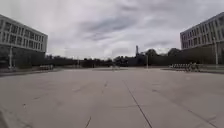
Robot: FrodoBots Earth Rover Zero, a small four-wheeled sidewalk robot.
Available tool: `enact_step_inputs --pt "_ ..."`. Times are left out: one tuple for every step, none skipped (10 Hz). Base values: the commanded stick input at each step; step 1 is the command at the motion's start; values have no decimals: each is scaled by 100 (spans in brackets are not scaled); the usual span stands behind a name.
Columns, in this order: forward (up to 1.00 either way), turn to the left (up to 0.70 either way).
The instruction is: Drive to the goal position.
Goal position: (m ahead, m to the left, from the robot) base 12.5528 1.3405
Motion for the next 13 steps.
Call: enact_step_inputs --pt "70 0" --pt "70 0" --pt "70 0" --pt "70 0" --pt "70 0" --pt "70 0" --pt "70 0" --pt "70 0" --pt "70 0" --pt "70 0" --pt "70 0" --pt "70 0" --pt "70 0"
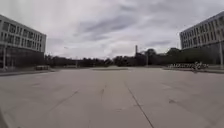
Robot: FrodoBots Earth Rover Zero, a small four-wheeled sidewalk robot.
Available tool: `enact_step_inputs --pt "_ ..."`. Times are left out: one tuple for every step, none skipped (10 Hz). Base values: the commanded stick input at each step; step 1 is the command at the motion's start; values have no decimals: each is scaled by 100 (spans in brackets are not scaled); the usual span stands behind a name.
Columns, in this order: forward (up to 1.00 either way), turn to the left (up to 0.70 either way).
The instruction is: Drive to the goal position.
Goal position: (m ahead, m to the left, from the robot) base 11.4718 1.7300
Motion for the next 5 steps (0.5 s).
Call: enact_step_inputs --pt "70 0" --pt "70 0" --pt "70 2" --pt "70 11" --pt "70 22"
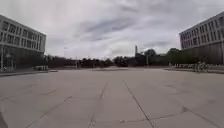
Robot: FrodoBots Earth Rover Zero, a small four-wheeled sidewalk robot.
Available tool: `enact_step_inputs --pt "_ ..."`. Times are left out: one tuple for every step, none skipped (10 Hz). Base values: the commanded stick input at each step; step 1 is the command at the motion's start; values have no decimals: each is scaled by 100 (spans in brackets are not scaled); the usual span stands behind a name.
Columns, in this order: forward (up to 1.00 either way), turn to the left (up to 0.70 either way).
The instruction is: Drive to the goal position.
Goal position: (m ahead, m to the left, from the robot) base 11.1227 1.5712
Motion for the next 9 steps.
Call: enact_step_inputs --pt "70 22" --pt "70 5" --pt "70 0" --pt "70 0" --pt "70 0" --pt "70 0" --pt "70 0" --pt "70 0" --pt "70 0"
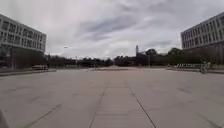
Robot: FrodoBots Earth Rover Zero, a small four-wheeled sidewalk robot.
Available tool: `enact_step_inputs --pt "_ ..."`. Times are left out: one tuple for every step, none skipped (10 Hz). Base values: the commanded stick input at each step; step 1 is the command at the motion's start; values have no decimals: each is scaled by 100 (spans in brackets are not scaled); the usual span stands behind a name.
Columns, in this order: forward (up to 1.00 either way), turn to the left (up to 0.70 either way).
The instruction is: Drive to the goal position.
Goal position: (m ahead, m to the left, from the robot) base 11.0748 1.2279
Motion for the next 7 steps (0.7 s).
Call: enact_step_inputs --pt "70 0" --pt "70 0" --pt "70 0" --pt "70 0" --pt "70 0" --pt "70 0" --pt "70 0"
